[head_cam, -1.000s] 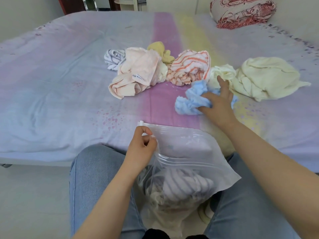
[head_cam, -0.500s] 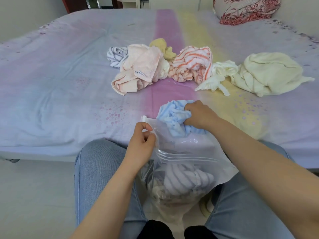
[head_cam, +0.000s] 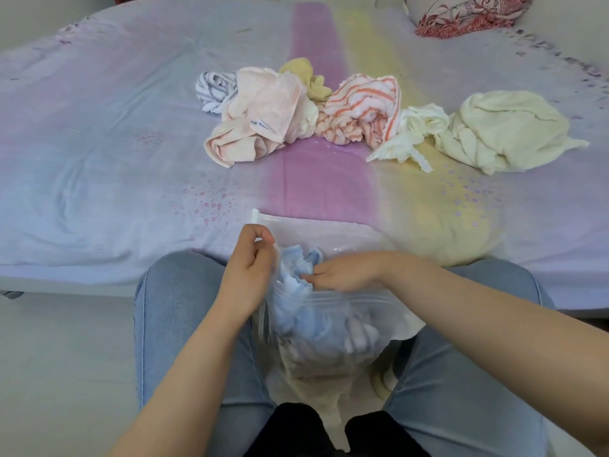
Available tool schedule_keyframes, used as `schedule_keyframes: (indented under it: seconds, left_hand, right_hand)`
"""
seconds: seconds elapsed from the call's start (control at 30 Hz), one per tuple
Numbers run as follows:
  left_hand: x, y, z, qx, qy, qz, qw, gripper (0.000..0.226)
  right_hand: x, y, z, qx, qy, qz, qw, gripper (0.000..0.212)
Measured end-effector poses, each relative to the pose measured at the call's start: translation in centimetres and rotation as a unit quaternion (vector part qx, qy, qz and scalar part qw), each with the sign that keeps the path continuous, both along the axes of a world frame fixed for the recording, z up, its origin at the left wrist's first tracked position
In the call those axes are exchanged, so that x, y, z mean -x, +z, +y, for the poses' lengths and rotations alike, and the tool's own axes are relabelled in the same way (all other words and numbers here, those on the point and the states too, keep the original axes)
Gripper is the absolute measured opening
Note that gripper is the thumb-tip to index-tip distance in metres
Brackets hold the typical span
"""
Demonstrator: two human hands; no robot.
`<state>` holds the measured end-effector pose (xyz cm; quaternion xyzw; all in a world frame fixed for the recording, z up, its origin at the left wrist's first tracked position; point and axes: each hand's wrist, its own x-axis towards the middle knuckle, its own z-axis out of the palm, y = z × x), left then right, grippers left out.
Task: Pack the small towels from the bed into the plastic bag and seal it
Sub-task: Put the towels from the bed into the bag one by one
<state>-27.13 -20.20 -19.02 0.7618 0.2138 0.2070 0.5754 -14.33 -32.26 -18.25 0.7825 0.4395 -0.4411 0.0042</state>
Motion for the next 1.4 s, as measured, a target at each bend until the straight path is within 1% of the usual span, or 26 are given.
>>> schedule_keyframes:
  seconds: [0.1,0.17,0.23,0.27,0.33,0.37,0.4,0.47,0.53,0.57,0.6,0.67,0.73,0.77,0.8,0.83,0.9,0.93,0.97,1.0,1.1,1.2,1.23,1.3,1.37,1.4]
  left_hand:
    - [0.3,0.5,0.5,0.004,-0.032,0.018,0.999,0.017]
    - [0.8,0.7,1.3,0.002,-0.054,0.029,0.998,0.015]
    - [1.6,0.6,2.5,-0.008,-0.066,0.043,0.997,0.016]
    - [2.0,0.6,3.1,-0.013,-0.064,0.053,0.996,0.017]
    - [2.5,0.5,4.0,-0.018,-0.051,0.065,0.996,0.014]
    - [2.7,0.6,4.4,-0.019,-0.046,0.071,0.996,0.015]
    - [2.8,0.7,4.6,-0.021,-0.044,0.081,0.996,0.019]
    - [2.6,1.0,4.9,-0.019,-0.043,0.117,0.992,0.031]
    - [2.2,1.3,5.0,-0.025,-0.043,0.170,0.984,0.038]
    - [2.0,1.5,5.0,-0.032,-0.047,0.194,0.979,0.039]
    - [1.8,1.7,4.9,-0.040,-0.052,0.204,0.977,0.039]
    - [1.8,2.5,4.4,-0.029,-0.055,0.169,0.984,0.042]
    - [2.1,3.4,4.0,0.037,-0.046,0.102,0.993,0.052]
    - [2.3,3.8,3.8,0.080,-0.040,0.079,0.993,0.058]
    - [2.4,3.7,3.7,0.101,-0.037,0.079,0.991,0.065]
    - [2.6,3.4,3.7,0.089,-0.038,0.103,0.990,0.071]
    - [3.1,2.4,3.6,0.010,-0.057,0.191,0.980,0.081]
    - [3.5,2.1,3.4,-0.024,-0.066,0.220,0.973,0.084]
    - [3.9,1.8,3.4,-0.039,-0.067,0.223,0.972,0.086]
    - [4.2,1.7,3.3,-0.044,-0.059,0.205,0.976,0.086]
    - [5.0,2.5,3.3,-0.050,-0.008,0.103,0.993,0.084]
    - [5.2,3.5,3.5,-0.013,0.024,0.029,0.999,0.080]
    - [5.1,3.5,3.8,-0.002,0.017,0.036,0.999,0.077]
    - [4.9,3.0,4.5,-0.008,-0.031,0.112,0.993,0.073]
    - [4.9,2.4,5.3,-0.047,-0.080,0.204,0.975,0.075]
    - [5.0,2.3,5.7,-0.069,-0.082,0.223,0.969,0.077]
  right_hand:
    - [1.2,-1.1,1.9,0.065,0.076,-0.015,0.995,0.042]
    - [1.2,-1.0,2.6,0.083,0.081,-0.076,0.990,0.032]
    - [0.9,0.3,2.7,0.003,0.022,-0.185,0.983,0.026]
    - [0.7,1.2,2.5,-0.058,-0.034,-0.234,0.970,0.031]
    - [0.0,2.5,1.6,-0.180,-0.124,-0.343,0.914,0.037]
    - [-0.7,2.9,0.8,-0.200,-0.143,-0.382,0.891,0.040]
    - [-1.3,3.1,-0.4,-0.170,-0.150,-0.398,0.889,0.046]
    - [-2.5,3.1,-2.6,-0.038,-0.164,-0.337,0.926,0.051]
    - [-2.9,1.7,-4.0,0.049,-0.163,-0.273,0.947,0.041]
    - [-2.8,1.2,-4.4,0.037,-0.172,-0.266,0.948,0.036]
    - [-2.6,0.8,-4.6,-0.010,-0.193,-0.262,0.946,0.030]
    - [-2.4,1.1,-4.9,-0.136,-0.243,-0.229,0.933,0.017]
    - [-2.6,2.7,-5.0,-0.248,-0.297,-0.182,0.904,0.038]
    - [-2.9,3.2,-4.9,-0.267,-0.314,-0.174,0.894,0.042]
    - [-3.3,3.4,-4.6,-0.253,-0.310,-0.173,0.900,0.043]
    - [-3.5,3.4,-4.0,-0.197,-0.276,-0.184,0.922,0.038]
    - [-3.6,1.9,-2.9,-0.063,-0.188,-0.202,0.959,0.027]
    - [-3.6,1.0,-2.4,-0.029,-0.160,-0.209,0.964,0.031]
    - [-3.8,0.5,-2.0,-0.031,-0.157,-0.212,0.964,0.034]
    - [-4.1,0.5,-1.7,-0.070,-0.168,-0.214,0.960,0.034]
    - [-4.8,1.6,-1.0,-0.205,-0.199,-0.203,0.937,0.028]
    - [-5.6,2.6,-0.5,-0.293,-0.249,-0.166,0.908,0.032]
    - [-5.8,2.5,-0.1,-0.295,-0.246,-0.161,0.909,0.032]
    - [-5.7,1.9,0.7,-0.233,-0.193,-0.158,0.940,0.033]
    - [-5.2,0.7,1.4,-0.146,-0.141,-0.140,0.969,0.053]
    - [-5.1,0.2,1.7,-0.132,-0.139,-0.133,0.973,0.058]
